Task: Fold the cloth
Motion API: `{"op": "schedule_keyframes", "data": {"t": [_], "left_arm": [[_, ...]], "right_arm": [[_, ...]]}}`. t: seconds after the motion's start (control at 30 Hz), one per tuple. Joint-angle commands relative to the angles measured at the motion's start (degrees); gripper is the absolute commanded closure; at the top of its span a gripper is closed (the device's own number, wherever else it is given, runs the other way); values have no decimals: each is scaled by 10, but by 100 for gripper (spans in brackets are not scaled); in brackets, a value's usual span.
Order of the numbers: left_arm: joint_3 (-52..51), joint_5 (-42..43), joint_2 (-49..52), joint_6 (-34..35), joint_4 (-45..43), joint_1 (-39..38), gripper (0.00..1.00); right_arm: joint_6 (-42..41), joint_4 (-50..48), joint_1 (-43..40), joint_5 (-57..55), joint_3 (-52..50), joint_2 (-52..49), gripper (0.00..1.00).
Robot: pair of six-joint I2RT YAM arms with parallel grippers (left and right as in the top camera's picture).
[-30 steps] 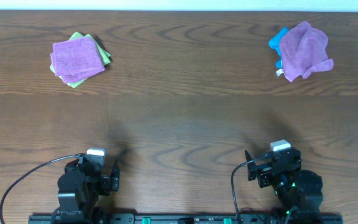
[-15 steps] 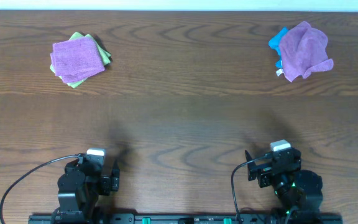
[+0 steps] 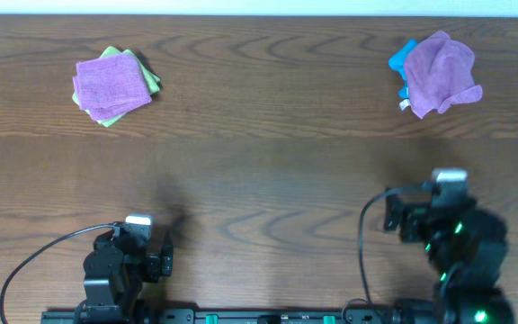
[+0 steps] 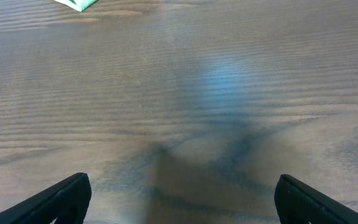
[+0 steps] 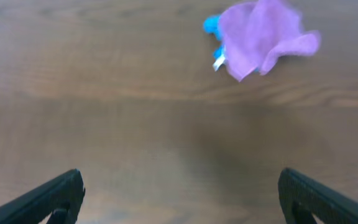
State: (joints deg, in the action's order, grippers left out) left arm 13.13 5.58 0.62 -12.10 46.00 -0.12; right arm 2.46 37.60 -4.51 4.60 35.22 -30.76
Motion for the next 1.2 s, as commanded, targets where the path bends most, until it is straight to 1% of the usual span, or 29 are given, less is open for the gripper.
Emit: {"op": "schedule_keyframes", "data": {"t": [0.0,0.1,0.23,0.37,0.53,0.6,0.7,0.83,1.17], "left_arm": [[-23,-11,-4,-12,21,-3,5],[-23,-11,-4,-12,21,-3,5],[-23,-11,-4,-12,21,-3,5],[-23,-11,-4,-12,21,-3,4],[-23,-11,-4,-12,21,-3,5],[-23,-11,-4,-12,21,-3,5],[-23,-11,-4,-12,21,-3,5],[-23,-11,-4,-12,21,-3,5],[-23,-11,-4,-12,21,-3,5]], "right_arm": [[-19,16,-21,-14,106,-118,1],[-32,49,-32,-19,247,-271,1],[-47,85,-43,-31,368,-395,1],[-47,109,-59,-32,468,-503,1],[-46,110,-94,-31,572,-637,1],[-45,102,-106,-31,597,-678,1],[-37,51,-124,-31,607,-731,1],[-37,-7,-138,-61,607,-772,1],[-44,-85,-148,-59,607,-875,1]]}}
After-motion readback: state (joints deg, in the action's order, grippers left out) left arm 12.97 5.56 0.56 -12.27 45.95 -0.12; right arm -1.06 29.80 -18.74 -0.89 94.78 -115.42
